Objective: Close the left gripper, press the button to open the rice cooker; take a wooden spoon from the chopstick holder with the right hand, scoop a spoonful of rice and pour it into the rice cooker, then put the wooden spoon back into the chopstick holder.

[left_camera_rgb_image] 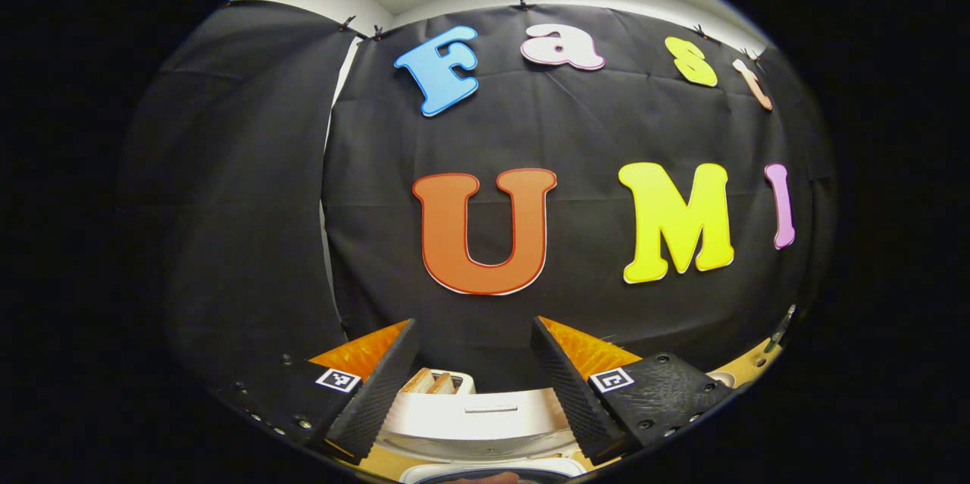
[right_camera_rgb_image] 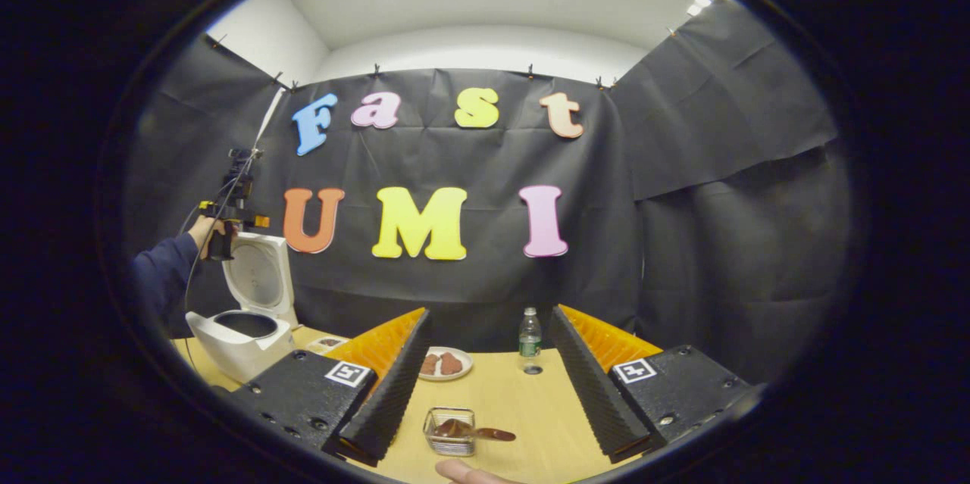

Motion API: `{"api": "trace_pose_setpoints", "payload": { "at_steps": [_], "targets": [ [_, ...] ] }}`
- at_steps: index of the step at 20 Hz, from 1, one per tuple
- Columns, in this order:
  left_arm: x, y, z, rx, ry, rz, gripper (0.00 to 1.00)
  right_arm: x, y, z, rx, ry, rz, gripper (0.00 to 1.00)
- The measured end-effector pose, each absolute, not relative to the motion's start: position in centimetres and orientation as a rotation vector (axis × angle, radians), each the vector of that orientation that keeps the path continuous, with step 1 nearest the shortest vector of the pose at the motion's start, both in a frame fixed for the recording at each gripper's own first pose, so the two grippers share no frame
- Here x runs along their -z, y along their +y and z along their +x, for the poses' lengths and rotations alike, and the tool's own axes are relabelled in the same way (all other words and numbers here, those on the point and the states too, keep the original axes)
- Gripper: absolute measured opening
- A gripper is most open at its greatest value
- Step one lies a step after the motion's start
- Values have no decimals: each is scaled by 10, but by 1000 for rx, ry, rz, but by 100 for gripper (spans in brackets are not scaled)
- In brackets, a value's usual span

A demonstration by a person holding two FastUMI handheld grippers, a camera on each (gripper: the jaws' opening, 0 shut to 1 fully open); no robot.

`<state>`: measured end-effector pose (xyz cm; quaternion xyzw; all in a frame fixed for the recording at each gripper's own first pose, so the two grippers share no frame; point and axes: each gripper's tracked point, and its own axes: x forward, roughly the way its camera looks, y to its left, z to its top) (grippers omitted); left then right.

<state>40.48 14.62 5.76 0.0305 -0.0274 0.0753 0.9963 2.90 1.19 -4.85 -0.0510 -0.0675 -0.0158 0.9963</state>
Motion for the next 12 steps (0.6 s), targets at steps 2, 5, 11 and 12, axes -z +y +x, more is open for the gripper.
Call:
{"api": "trace_pose_setpoints", "payload": {
  "at_steps": [2, 5, 11, 12],
  "targets": [
    [-48, 153, 412, -169, -15, 55, 95, 47, 19, 22, 43, -143, -109, 100],
    [-41, 156, 414, -161, 6, 31, 99, 49, 36, 20, 44, -137, -117, 100],
    [-34, 153, 397, -171, 48, 18, 99, 47, 83, 16, 17, -115, -156, 100],
    [-33, 149, 388, -170, 59, 16, 99, 51, 91, 13, 5, -104, -148, 100]
  ]
}}
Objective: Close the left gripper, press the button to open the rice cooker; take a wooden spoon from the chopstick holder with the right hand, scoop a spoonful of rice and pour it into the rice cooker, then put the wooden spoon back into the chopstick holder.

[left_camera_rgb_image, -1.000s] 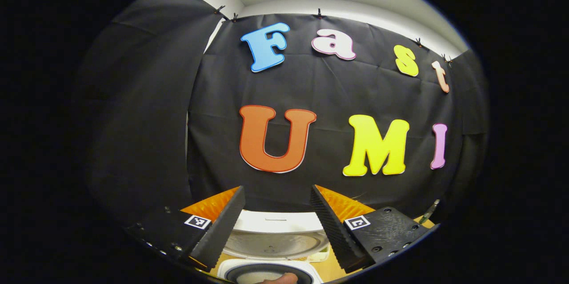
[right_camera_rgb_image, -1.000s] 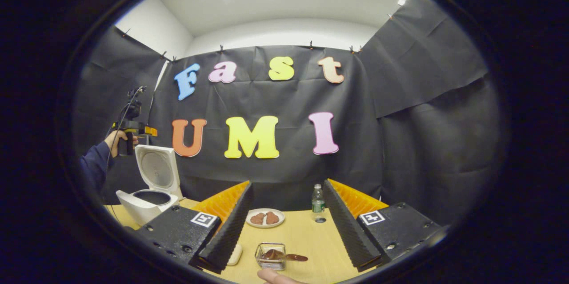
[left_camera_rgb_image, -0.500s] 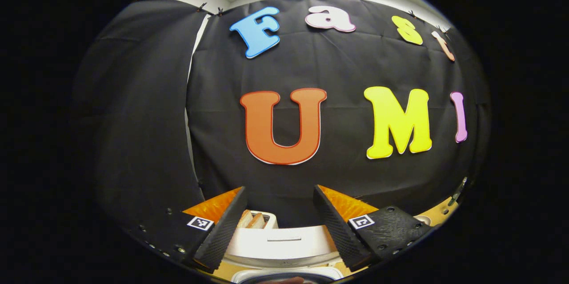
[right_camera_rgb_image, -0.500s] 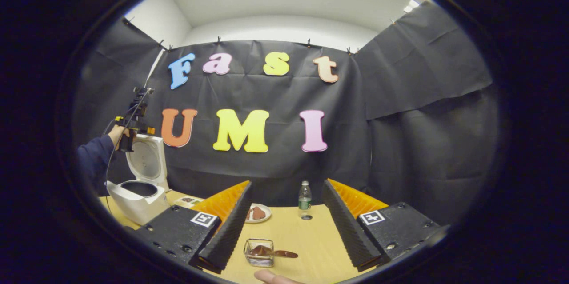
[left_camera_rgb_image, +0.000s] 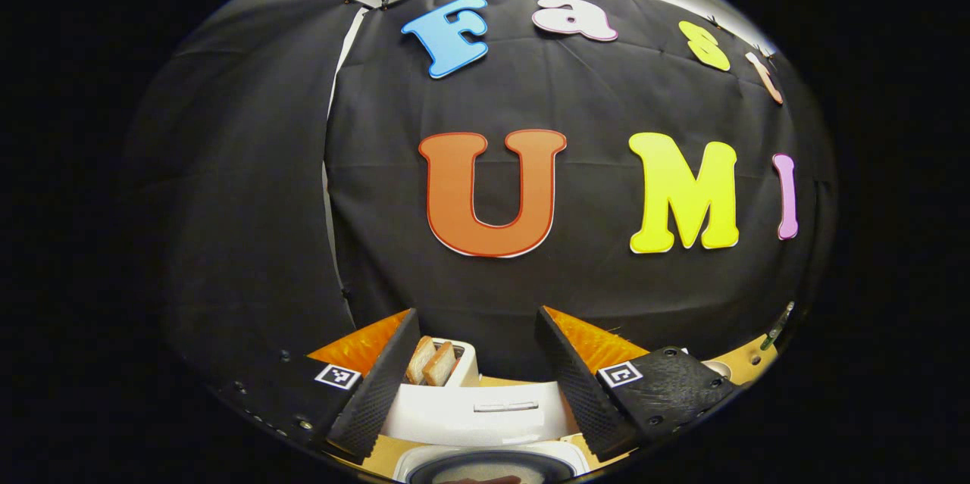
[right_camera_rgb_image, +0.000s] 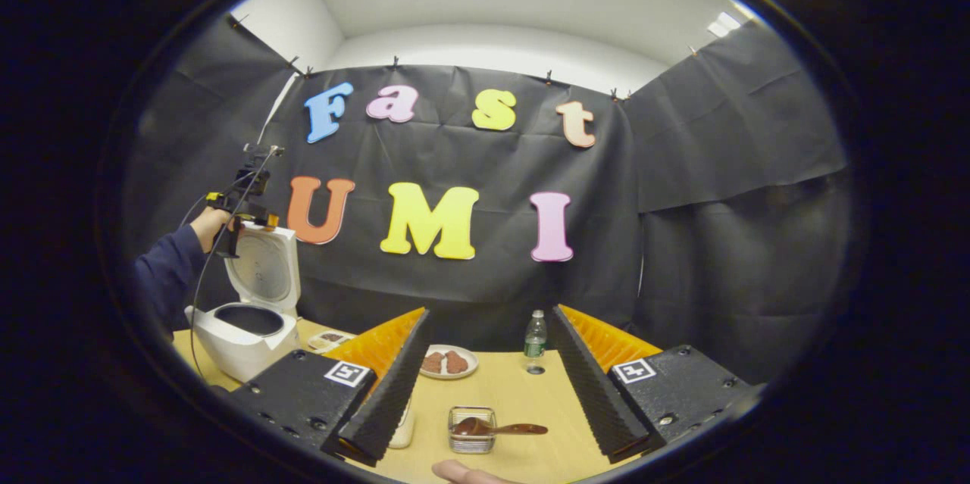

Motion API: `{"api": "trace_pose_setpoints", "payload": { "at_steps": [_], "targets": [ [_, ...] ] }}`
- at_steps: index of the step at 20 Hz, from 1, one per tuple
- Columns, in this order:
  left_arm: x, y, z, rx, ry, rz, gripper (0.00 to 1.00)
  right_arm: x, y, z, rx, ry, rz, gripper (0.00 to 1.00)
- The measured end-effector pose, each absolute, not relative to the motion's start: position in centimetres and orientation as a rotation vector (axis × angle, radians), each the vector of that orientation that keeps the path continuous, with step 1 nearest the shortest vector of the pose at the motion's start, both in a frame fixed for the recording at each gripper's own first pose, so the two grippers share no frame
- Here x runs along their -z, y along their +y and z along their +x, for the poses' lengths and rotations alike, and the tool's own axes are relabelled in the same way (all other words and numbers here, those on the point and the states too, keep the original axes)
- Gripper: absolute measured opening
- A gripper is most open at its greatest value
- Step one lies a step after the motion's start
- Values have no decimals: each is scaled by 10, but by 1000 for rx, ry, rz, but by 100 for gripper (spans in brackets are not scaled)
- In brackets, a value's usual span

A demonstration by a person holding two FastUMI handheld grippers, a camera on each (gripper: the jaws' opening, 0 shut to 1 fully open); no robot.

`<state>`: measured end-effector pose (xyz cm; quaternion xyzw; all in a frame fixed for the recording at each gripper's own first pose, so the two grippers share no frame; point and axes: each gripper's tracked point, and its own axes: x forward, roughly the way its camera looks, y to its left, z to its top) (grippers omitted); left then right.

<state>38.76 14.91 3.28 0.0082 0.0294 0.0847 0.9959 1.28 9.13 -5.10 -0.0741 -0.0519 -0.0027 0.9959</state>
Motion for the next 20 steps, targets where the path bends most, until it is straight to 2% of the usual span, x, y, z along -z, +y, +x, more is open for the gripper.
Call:
{"api": "trace_pose_setpoints", "payload": {
  "at_steps": [6, 10, 12, 15, 20],
  "targets": [
    [-13, 138, 335, -161, 80, 14, 98, 67, 115, -23, -59, -65, -122, 100],
    [21, 139, 304, -165, 160, -20, 98, 63, 121, -44, -93, -83, -110, 100],
    [21, 129, 288, -122, 149, -110, 90, 59, 122, -53, -107, -96, -114, 100],
    [43, 126, 274, -116, 200, -160, 93, 55, 119, -63, -119, -124, -118, 100],
    [79, 124, 255, -140, 285, -93, 93, 63, 108, -69, -129, -108, -83, 100]
  ]
}}
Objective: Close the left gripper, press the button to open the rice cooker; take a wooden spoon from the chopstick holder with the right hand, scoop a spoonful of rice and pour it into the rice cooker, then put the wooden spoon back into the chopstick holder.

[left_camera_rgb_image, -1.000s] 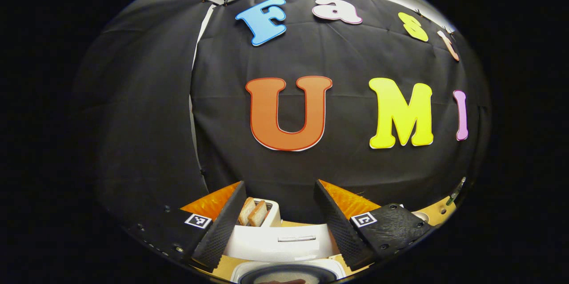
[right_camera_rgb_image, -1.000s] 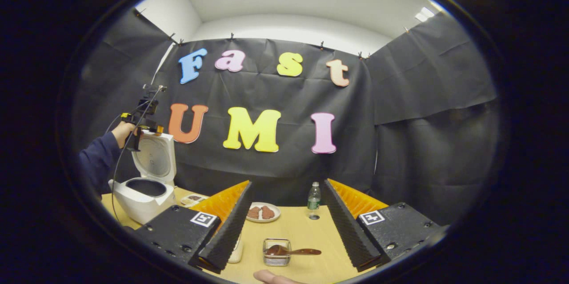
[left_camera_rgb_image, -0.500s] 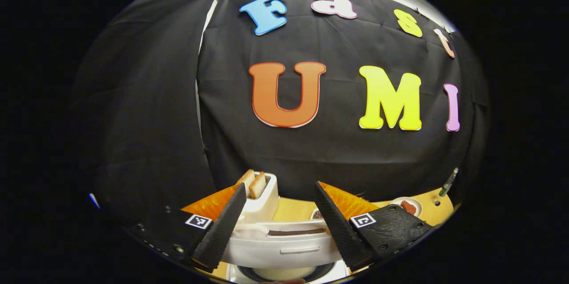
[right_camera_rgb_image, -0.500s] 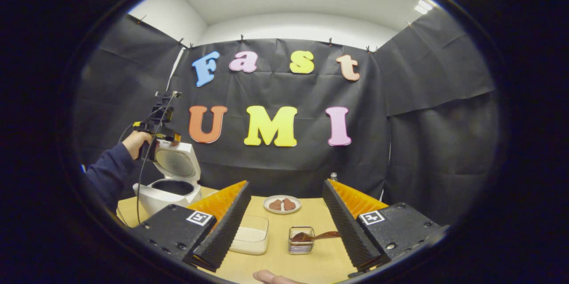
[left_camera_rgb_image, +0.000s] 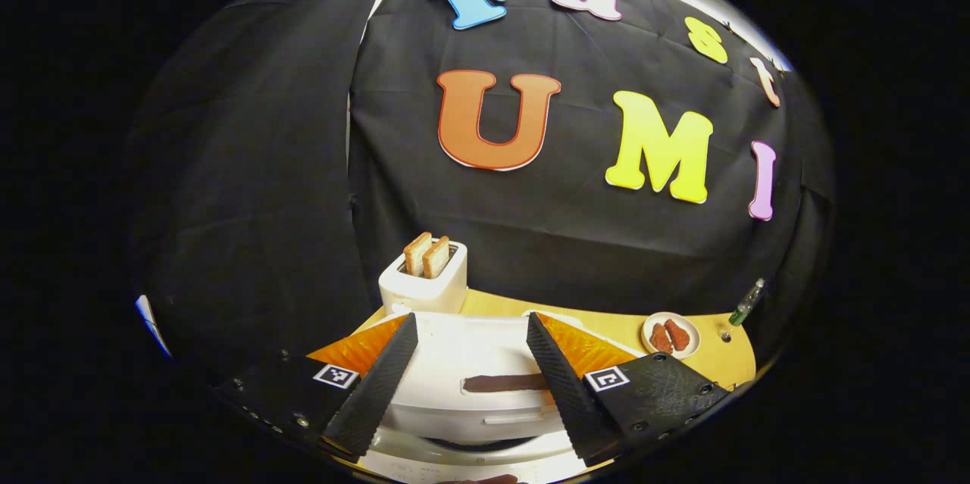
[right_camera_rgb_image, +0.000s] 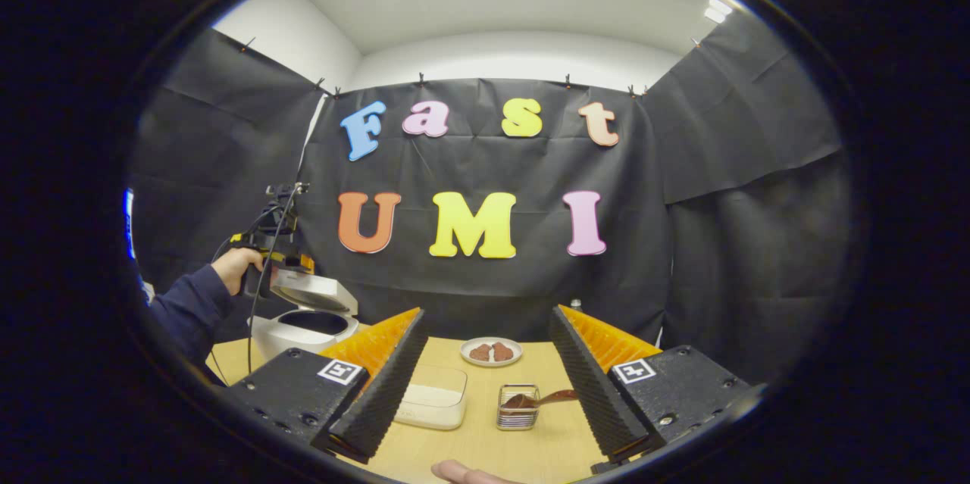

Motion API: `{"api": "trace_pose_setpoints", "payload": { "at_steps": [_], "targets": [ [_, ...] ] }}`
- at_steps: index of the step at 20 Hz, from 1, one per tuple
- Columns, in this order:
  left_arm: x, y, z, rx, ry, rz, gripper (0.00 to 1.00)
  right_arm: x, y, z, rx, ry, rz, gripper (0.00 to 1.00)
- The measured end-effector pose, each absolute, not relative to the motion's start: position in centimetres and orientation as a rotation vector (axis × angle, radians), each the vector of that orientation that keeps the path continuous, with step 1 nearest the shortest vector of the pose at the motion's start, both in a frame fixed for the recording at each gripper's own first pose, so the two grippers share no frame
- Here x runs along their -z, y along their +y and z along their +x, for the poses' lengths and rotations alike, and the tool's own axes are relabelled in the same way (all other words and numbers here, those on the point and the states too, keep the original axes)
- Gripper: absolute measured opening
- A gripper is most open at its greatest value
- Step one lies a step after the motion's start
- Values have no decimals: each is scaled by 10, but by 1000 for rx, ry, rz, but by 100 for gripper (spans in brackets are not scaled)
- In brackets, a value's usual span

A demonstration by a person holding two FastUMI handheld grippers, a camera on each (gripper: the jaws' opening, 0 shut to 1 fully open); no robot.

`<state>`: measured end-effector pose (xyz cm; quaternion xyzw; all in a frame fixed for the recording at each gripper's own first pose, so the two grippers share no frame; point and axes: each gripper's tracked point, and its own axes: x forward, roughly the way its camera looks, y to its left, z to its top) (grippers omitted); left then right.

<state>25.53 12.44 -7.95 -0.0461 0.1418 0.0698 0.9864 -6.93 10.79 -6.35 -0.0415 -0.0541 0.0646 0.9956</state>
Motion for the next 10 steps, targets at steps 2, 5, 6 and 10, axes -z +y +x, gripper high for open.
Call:
{"api": "trace_pose_setpoints", "payload": {
  "at_steps": [2, 5, 6, 10],
  "targets": [
    [88, 123, 251, -139, 301, -83, 94, 65, 105, -68, -129, -100, -81, 100],
    [106, 118, 239, -136, 343, -72, 94, 62, 103, -70, -138, -111, -101, 100],
    [109, 117, 236, -138, 344, -59, 94, 61, 103, -71, -144, -115, -104, 100],
    [123, 114, 226, -149, 383, -24, 95, 62, 104, -67, -175, -123, -102, 100]
  ]
}}
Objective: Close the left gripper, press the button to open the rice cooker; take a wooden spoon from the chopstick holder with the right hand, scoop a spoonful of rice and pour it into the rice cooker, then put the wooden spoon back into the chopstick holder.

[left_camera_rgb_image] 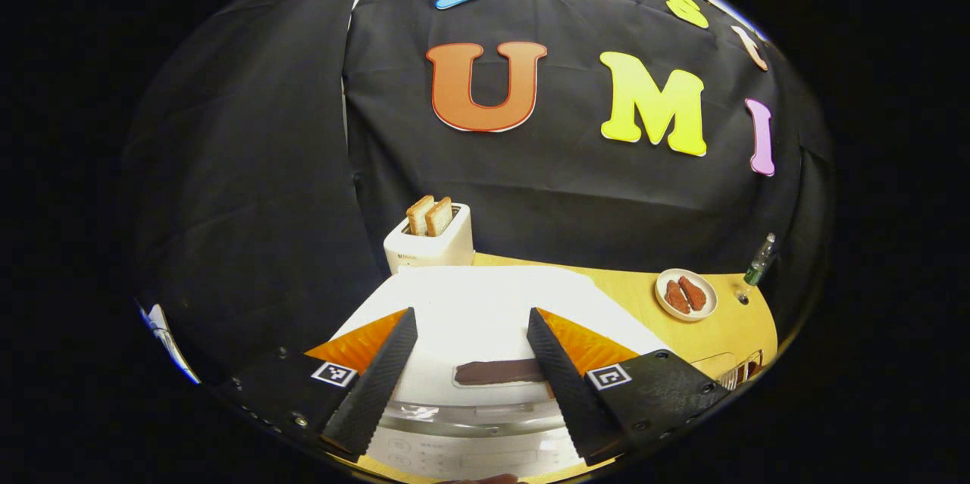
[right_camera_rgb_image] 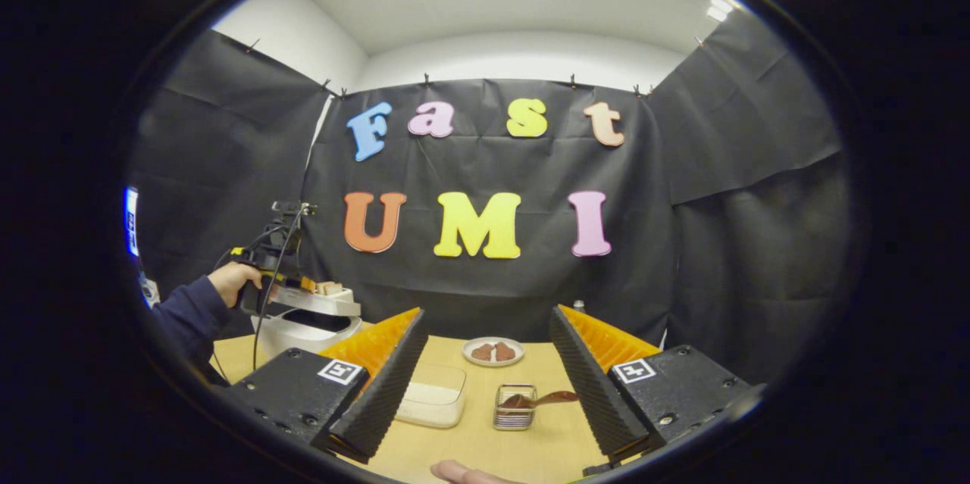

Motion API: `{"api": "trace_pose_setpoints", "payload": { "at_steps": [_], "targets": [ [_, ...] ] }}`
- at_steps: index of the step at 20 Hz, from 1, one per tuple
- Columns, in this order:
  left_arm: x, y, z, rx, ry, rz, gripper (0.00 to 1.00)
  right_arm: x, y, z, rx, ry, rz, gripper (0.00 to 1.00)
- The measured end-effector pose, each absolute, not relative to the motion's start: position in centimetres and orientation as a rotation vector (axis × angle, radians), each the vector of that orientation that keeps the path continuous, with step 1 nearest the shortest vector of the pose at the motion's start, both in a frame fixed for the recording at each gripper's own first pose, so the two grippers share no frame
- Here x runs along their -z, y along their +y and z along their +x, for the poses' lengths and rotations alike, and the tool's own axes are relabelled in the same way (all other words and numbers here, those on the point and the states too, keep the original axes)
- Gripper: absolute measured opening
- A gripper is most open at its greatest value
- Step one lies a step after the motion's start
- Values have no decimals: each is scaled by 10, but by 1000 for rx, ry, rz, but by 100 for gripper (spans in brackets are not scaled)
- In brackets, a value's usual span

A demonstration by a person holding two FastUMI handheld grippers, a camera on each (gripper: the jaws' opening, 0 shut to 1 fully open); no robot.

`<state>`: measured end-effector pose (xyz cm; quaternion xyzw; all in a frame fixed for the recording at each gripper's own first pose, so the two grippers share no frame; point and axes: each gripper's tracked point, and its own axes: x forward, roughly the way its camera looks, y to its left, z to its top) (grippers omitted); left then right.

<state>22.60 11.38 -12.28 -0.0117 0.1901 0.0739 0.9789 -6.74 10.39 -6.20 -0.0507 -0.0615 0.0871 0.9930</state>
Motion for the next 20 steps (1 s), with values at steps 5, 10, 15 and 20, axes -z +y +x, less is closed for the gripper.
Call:
{"api": "trace_pose_setpoints", "payload": {
  "at_steps": [5, 10, 15, 20],
  "targets": [
    [134, 110, 210, -137, 415, -13, 95, 71, 96, -67, -188, -107, -78, 100],
    [143, 105, 201, -108, 455, -12, 95, 81, 89, -64, -174, -90, -64, 100],
    [167, 100, 184, -94, 544, 9, 95, 96, 93, -58, -194, -42, -28, 100],
    [171, 97, 173, -77, 581, 14, 96, 105, 92, -50, -191, -21, -19, 100]
  ]
}}
